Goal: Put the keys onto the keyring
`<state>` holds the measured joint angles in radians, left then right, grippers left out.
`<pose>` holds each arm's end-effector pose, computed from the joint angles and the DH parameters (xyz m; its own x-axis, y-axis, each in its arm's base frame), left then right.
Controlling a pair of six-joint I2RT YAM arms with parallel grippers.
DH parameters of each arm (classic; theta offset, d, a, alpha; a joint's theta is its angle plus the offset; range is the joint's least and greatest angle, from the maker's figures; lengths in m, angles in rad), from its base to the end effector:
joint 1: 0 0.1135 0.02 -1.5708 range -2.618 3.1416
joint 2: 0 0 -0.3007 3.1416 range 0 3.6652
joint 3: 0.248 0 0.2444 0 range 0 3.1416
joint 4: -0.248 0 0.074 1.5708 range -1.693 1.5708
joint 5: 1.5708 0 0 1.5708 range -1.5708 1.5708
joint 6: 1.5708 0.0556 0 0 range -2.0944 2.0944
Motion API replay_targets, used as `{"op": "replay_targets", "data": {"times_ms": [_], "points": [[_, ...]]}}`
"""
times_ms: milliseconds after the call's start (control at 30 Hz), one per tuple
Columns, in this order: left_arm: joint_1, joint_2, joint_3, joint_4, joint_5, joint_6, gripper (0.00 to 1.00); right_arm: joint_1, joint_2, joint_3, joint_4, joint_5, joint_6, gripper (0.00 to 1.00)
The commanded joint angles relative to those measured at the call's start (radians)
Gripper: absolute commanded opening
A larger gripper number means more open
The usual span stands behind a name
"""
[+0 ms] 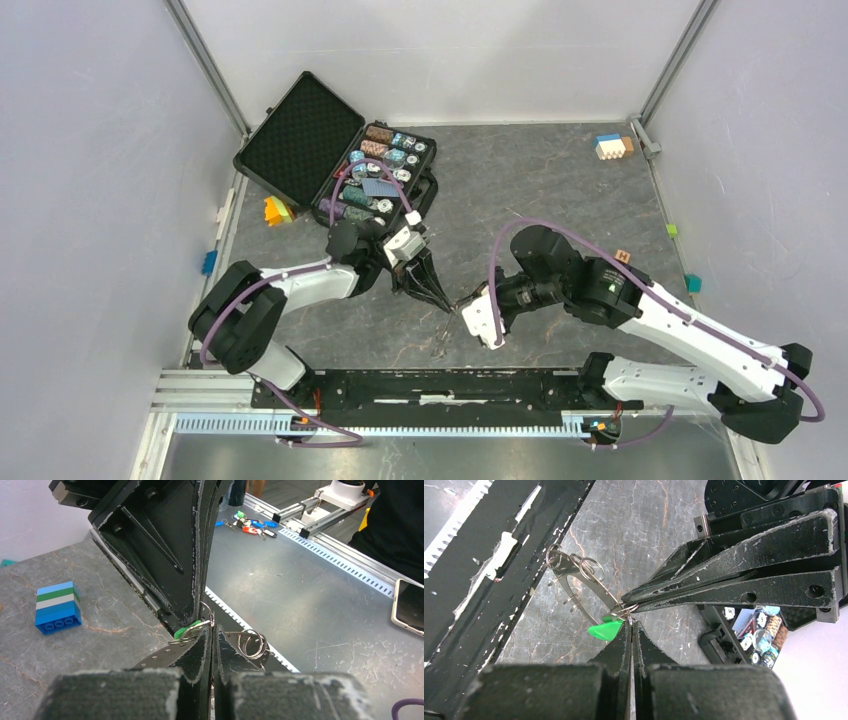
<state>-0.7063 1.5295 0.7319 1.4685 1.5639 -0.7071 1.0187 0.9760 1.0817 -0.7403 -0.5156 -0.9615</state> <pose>0.1726 -0.2203 0.3325 -0.0304 0.0201 -0.9993 0.7637 -0.6446 -0.0362 0.0707 0.1671 0.3747 0.6003 -0.3858 -0.7006 -0.7981 -0.3463 -0.4931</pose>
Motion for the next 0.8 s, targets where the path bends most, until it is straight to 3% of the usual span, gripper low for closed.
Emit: {"op": "replay_targets", "data": {"times_ms": [0,767], "points": [[-0.01,-0.044,-0.017,0.081,0.087,0.073,0.02,-0.003,0.03,0.067,0.051,-0.021,0.023,0.0],[-0.012,-0.054,-0.02,0.089,0.086,0.092,0.04,-0.004,0.175,0.19,0.011,0.012,0.094,0.0]]}}
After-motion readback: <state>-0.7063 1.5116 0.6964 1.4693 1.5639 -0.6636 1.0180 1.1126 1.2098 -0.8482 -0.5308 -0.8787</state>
